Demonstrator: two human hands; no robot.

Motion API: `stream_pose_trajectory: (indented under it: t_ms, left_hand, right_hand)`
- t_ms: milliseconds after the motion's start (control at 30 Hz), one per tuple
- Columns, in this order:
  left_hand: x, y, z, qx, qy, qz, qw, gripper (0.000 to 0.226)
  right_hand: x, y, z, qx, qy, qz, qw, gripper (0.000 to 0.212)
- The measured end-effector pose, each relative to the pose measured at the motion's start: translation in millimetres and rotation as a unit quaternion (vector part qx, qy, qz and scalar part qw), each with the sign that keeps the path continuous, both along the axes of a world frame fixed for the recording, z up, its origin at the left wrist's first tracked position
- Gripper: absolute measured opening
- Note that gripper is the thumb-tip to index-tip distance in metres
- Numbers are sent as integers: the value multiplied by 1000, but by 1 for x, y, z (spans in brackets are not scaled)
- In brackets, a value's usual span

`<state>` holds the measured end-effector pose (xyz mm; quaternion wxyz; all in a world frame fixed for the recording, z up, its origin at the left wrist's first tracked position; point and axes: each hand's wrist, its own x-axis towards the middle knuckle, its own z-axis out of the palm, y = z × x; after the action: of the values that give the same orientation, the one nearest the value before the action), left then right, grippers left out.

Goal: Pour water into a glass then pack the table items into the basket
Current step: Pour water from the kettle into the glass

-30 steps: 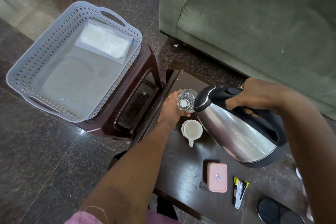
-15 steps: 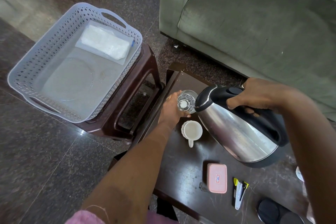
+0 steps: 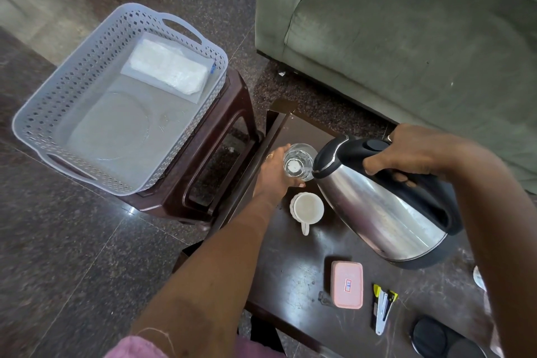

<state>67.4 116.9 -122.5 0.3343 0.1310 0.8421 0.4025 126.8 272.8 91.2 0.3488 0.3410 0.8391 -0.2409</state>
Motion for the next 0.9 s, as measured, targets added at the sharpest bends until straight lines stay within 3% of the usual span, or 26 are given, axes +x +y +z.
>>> stream_pose_trajectory:
  t_ms: [900]
  left_hand:
    - [1,-1,4,2,-3,6,1000,97]
  right_hand:
    - [0,1,-4,0,-14,6,1000,37]
